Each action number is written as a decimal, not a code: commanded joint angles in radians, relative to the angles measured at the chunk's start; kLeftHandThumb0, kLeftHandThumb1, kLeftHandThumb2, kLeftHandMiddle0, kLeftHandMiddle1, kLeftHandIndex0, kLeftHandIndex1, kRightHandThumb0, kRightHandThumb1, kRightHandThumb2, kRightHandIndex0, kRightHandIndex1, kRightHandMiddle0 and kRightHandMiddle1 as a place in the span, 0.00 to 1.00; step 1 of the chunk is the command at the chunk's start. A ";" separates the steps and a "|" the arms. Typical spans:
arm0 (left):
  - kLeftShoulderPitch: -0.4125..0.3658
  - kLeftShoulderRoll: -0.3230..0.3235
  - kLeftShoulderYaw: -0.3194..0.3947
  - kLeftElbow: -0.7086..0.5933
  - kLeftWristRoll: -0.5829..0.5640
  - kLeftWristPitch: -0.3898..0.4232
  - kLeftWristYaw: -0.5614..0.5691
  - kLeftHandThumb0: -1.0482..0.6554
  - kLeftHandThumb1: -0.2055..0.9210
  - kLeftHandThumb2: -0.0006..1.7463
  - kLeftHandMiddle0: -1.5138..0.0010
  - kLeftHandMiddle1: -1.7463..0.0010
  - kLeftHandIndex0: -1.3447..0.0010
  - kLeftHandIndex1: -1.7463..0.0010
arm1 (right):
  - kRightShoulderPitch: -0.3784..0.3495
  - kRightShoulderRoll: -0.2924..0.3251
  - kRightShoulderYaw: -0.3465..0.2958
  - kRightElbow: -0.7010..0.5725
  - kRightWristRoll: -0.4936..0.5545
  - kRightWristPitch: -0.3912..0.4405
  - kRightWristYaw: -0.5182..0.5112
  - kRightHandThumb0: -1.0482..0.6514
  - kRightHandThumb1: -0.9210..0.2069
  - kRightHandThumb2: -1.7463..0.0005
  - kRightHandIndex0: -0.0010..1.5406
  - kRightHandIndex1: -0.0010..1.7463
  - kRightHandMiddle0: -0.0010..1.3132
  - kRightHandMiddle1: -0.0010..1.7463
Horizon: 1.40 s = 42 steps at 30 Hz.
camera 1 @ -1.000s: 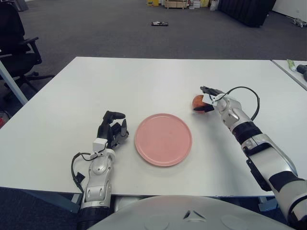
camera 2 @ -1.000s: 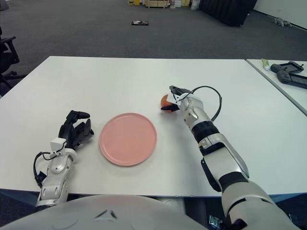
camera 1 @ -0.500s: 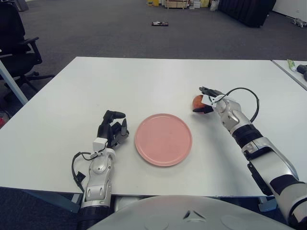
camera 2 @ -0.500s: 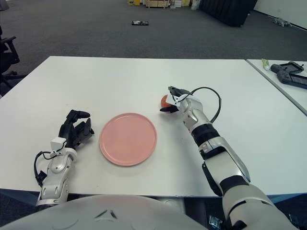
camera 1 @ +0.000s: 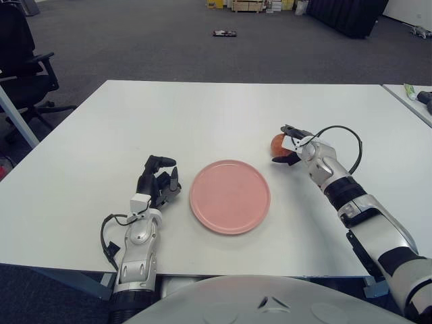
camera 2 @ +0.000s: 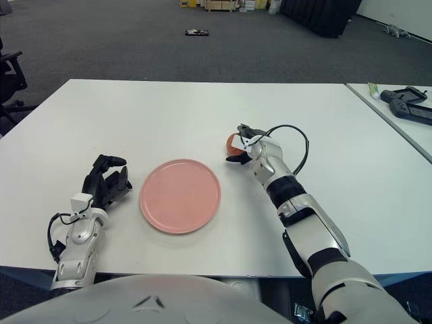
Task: Put the apple into the plate.
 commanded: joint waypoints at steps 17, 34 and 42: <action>-0.022 0.009 0.004 -0.005 0.012 0.022 0.011 0.39 0.77 0.51 0.43 0.00 0.74 0.00 | -0.111 0.174 -0.044 0.472 0.042 -0.211 -0.390 0.28 0.24 0.54 0.00 0.40 0.00 0.43; -0.020 0.006 0.010 -0.005 0.000 0.009 0.005 0.39 0.77 0.51 0.44 0.00 0.74 0.00 | -0.175 0.185 -0.025 0.641 0.030 -0.275 -0.423 0.29 0.19 0.53 0.00 0.48 0.00 0.48; -0.018 0.006 0.012 -0.009 -0.003 0.011 0.003 0.39 0.77 0.51 0.43 0.00 0.74 0.00 | -0.177 0.183 -0.016 0.649 0.023 -0.283 -0.451 0.30 0.16 0.53 0.00 0.55 0.00 0.53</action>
